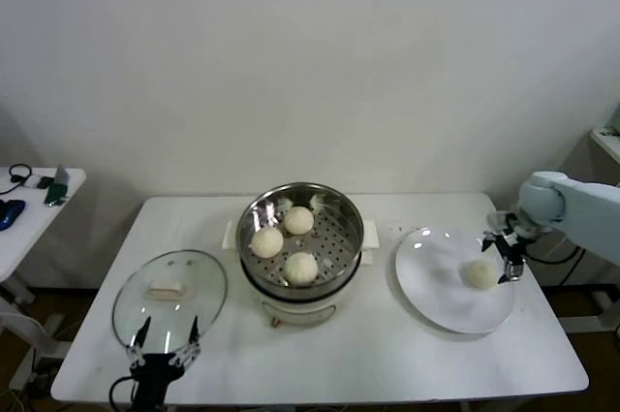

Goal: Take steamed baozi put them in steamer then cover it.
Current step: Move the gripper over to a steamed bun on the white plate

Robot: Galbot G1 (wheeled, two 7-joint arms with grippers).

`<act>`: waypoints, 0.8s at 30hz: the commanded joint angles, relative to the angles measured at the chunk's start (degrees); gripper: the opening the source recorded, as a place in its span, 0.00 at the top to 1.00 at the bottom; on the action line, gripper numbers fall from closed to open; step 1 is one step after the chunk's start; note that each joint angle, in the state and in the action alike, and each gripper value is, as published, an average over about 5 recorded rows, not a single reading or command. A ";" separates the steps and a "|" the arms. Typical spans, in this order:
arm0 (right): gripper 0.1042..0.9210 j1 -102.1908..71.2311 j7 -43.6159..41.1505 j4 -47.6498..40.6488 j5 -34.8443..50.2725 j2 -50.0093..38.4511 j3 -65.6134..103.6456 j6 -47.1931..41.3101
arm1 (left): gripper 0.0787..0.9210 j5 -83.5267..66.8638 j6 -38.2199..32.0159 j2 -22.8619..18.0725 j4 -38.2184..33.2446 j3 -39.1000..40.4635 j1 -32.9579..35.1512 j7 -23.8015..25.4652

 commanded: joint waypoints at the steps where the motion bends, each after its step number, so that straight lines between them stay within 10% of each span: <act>1: 0.12 -11.88 2.13 -7.23 -4.02 2.69 10.94 -0.18 | 0.12 0.65 -0.21 0.05 0.33 -0.14 0.16 -0.08; 24: 0.28 11.21 -2.07 1.82 8.43 3.85 -6.49 -0.56 | 0.12 0.75 -0.03 0.12 0.03 0.18 -0.44 -0.10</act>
